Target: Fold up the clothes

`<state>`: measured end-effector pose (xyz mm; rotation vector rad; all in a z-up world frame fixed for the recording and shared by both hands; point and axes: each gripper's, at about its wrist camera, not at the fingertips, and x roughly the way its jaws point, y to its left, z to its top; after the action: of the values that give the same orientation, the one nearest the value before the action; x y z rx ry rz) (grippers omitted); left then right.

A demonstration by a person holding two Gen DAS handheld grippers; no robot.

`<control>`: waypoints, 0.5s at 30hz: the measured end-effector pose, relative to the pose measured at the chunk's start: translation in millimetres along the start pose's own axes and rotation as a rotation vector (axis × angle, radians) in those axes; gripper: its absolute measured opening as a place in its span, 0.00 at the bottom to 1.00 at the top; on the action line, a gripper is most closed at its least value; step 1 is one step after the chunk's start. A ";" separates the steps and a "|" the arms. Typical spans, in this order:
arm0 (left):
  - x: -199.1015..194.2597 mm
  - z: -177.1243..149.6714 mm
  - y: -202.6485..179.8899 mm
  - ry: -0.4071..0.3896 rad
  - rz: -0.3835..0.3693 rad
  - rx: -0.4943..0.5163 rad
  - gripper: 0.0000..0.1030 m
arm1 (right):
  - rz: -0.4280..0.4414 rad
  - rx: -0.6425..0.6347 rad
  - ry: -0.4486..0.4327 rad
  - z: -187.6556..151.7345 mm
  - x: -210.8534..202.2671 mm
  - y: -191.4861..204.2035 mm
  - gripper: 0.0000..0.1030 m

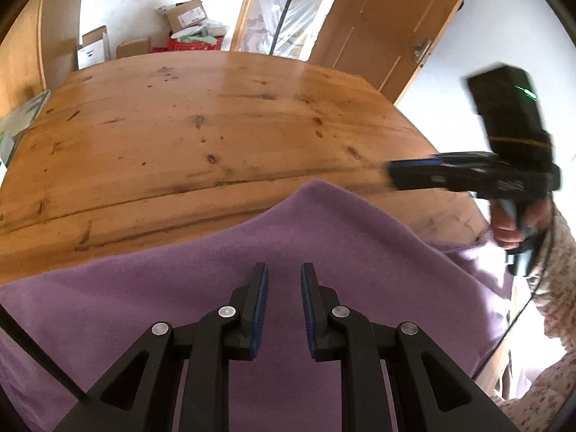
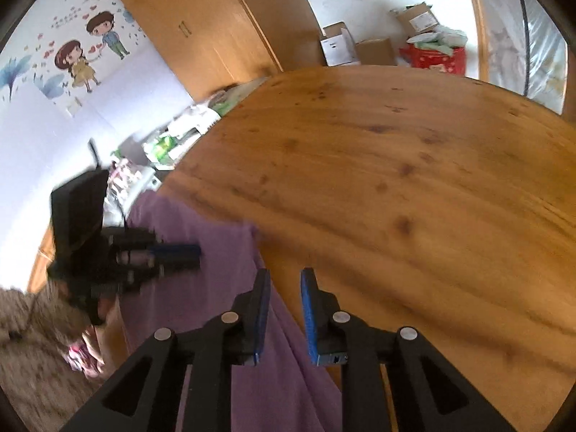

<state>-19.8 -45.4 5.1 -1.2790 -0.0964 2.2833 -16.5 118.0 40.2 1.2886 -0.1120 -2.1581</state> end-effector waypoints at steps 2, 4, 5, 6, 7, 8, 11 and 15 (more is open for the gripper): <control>0.2 -0.7 -0.9 0.001 0.003 -0.001 0.18 | -0.048 -0.013 0.027 -19.1 -9.8 0.8 0.18; 0.2 -0.5 -1.6 0.000 0.003 -0.001 0.18 | -0.110 -0.059 0.057 -40.0 -17.9 4.7 0.18; 0.5 -0.7 -1.9 0.000 0.005 -0.003 0.18 | -0.134 -0.081 0.075 -49.4 -21.3 6.7 0.18; 0.9 -1.2 -2.2 0.000 0.006 -0.004 0.18 | -0.140 -0.095 0.089 -56.7 -22.2 9.2 0.18; 1.9 -2.0 -2.9 0.003 0.009 -0.003 0.18 | -0.145 -0.107 0.103 -63.9 -22.9 11.8 0.18; 3.2 -2.9 -3.9 0.006 0.016 -0.001 0.18 | -0.170 -0.118 0.114 -68.4 -21.8 12.6 0.18; 3.9 -6.1 -7.5 0.009 0.032 0.004 0.18 | -0.225 -0.137 0.140 -75.1 -16.4 14.0 0.18; 4.4 -6.6 -7.7 0.011 0.037 -0.001 0.18 | -0.197 -0.136 0.138 -81.1 -14.9 9.5 0.18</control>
<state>-13.2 -37.9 0.3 -1.3035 -0.0704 2.3077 59.5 137.2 12.9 1.4141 0.2231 -2.1879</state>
